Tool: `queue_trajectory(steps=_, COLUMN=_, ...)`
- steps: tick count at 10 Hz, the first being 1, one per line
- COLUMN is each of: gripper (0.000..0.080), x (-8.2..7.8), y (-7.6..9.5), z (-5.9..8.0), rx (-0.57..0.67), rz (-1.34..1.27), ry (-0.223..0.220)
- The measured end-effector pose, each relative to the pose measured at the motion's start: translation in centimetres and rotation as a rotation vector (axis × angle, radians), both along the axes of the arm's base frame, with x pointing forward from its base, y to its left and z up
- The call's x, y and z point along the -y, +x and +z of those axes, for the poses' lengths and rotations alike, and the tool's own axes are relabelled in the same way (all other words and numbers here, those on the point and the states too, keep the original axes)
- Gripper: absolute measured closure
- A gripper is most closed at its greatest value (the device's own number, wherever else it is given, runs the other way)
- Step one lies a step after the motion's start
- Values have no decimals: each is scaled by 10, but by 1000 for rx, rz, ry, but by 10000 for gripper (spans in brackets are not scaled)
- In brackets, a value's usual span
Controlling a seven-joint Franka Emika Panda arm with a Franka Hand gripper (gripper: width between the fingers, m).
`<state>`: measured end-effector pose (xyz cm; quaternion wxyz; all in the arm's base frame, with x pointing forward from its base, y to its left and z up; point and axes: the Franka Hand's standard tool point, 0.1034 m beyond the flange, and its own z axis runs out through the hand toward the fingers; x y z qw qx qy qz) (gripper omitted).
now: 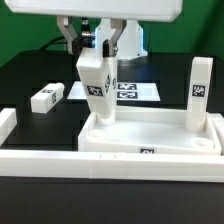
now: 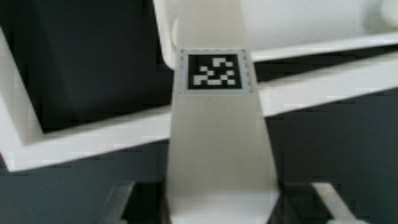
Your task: Assemble desk
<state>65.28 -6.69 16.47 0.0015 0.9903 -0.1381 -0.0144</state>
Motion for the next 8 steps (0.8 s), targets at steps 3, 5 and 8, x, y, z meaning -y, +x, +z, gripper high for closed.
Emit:
queue_trajectory(steps=3, gripper=515, x=-32, y=19, z=3, rx=97, rz=-53, ry=-8)
queue_trajectory(steps=5, gripper=515, x=-55, y=30, z=4, rx=263, rz=-86, ry=-22)
queue_trajectory(steps=8, gripper=515, x=-69, y=30, z=5, rx=286, rz=-46, ry=-26)
